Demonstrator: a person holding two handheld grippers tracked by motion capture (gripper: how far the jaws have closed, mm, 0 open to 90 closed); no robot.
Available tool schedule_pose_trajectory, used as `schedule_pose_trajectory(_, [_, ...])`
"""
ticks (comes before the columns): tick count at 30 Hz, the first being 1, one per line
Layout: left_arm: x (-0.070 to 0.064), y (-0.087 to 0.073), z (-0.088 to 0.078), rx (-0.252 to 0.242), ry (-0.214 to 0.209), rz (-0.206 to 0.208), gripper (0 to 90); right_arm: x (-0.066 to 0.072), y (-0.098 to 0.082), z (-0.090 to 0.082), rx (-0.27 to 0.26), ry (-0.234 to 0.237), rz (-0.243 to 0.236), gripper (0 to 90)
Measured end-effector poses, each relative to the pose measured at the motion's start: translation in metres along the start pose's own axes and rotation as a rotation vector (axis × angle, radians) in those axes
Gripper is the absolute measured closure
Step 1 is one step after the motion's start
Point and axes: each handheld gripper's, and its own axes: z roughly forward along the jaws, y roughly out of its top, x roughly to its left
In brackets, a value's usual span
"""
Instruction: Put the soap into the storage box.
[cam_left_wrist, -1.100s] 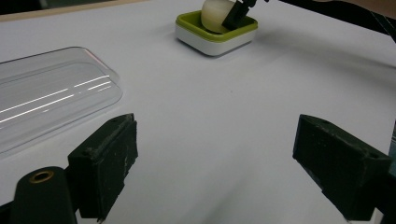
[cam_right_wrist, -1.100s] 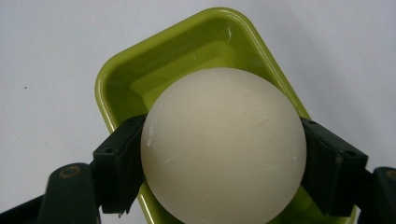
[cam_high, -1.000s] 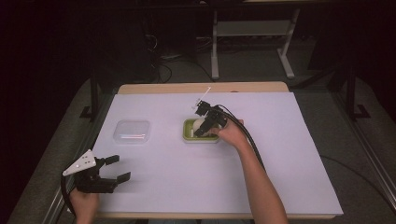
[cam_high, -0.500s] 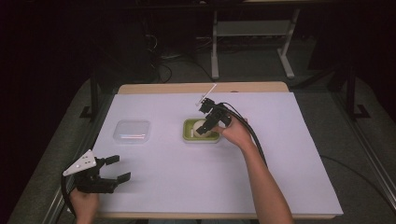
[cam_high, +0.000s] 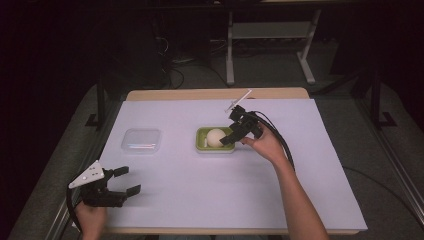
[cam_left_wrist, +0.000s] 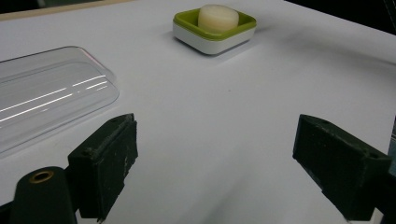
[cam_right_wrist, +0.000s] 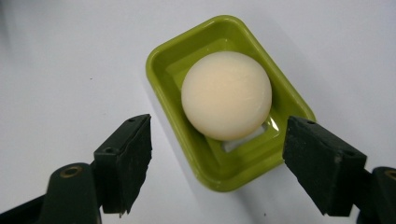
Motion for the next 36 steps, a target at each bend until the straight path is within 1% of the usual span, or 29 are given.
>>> schedule_pose_trajectory(2, [0.000, 0.000, 0.000, 0.000, 0.000, 0.000, 13.2, 0.001, -0.004, -0.003, 0.003, 0.006, 0.005, 23.1])
schedule_pose_trajectory(5, [-0.001, 0.000, 0.001, -0.001, -0.002, 0.000, 13.2, 0.004, -0.010, -0.008, -0.010, 0.008, -0.002, 23.1])
schedule_pose_trajectory(8, [-0.001, 0.000, 0.001, -0.002, 0.000, -0.001, 13.2, 0.008, -0.018, -0.014, -0.030, 0.023, 0.017, 23.1])
schedule_pose_trajectory(9, [-0.001, 0.000, 0.001, -0.002, 0.000, -0.002, 13.2, 0.009, -0.020, -0.014, -0.037, 0.022, 0.013, 23.1])
schedule_pose_trajectory(10, [-0.001, 0.000, 0.000, -0.001, 0.001, 0.000, 13.2, 0.011, -0.023, -0.015, -0.036, 0.024, 0.021, 23.1])
schedule_pose_trajectory(11, [-0.001, 0.000, 0.000, -0.003, 0.001, -0.001, 13.2, 0.011, -0.025, -0.016, -0.039, 0.023, 0.015, 23.1])
schedule_pose_trajectory(14, [-0.001, 0.000, 0.000, -0.002, 0.001, 0.001, 13.2, 0.012, -0.031, -0.018, -0.029, 0.033, 0.026, 23.1])
schedule_pose_trajectory(16, [-0.001, 0.000, 0.001, 0.001, 0.000, -0.001, 13.2, 0.013, -0.035, -0.021, -0.039, 0.025, 0.023, 23.1])
schedule_pose_trajectory(18, [-0.001, 0.000, 0.001, 0.004, -0.001, -0.002, 13.2, 0.014, -0.039, -0.024, -0.050, 0.037, 0.029, 23.2])
schedule_pose_trajectory(19, [-0.001, 0.000, 0.001, 0.004, -0.001, -0.003, 13.2, 0.015, -0.042, -0.025, -0.052, 0.032, 0.028, 23.2])
schedule_pose_trajectory(21, [-0.001, 0.000, 0.001, 0.003, -0.001, -0.003, 13.2, 0.018, -0.047, -0.029, -0.039, 0.030, 0.026, 23.2])
schedule_pose_trajectory(24, [-0.002, 0.000, 0.001, 0.004, 0.000, -0.002, 13.2, 0.023, -0.056, -0.034, -0.046, 0.031, 0.025, 23.4])
schedule_pose_trajectory(26, [-0.002, 0.000, 0.001, 0.003, -0.001, -0.002, 13.2, 0.027, -0.063, -0.038, -0.044, 0.033, 0.025, 23.4])
schedule_pose_trajectory(27, [-0.001, 0.000, 0.001, 0.011, -0.002, 0.005, 13.2, 0.028, -0.067, -0.039, -0.048, 0.031, 0.022, 23.9])
schedule_pose_trajectory(29, [-0.001, 0.000, 0.001, 0.012, -0.001, 0.012, 13.2, 0.033, -0.076, -0.044, -0.054, 0.039, 0.025, 24.8])
schedule_pose_trajectory(30, [-0.001, 0.000, 0.002, 0.009, -0.002, 0.012, 13.2, 0.034, -0.081, -0.046, -0.051, 0.039, 0.029, 24.8])
schedule_pose_trajectory(31, [-0.001, 0.000, 0.002, 0.008, -0.002, 0.003, 13.2, 0.036, -0.086, -0.048, -0.056, 0.043, 0.032, 24.8])
schedule_pose_trajectory(34, [-0.001, 0.000, 0.002, 0.011, -0.003, 0.005, 13.2, 0.043, -0.104, -0.053, -0.070, 0.044, 0.035, 24.7])
schedule_pose_trajectory(36, [-0.002, 0.000, 0.002, 0.011, -0.003, 0.005, 13.2, 0.053, -0.122, -0.055, -0.091, 0.036, 0.040, 23.7])
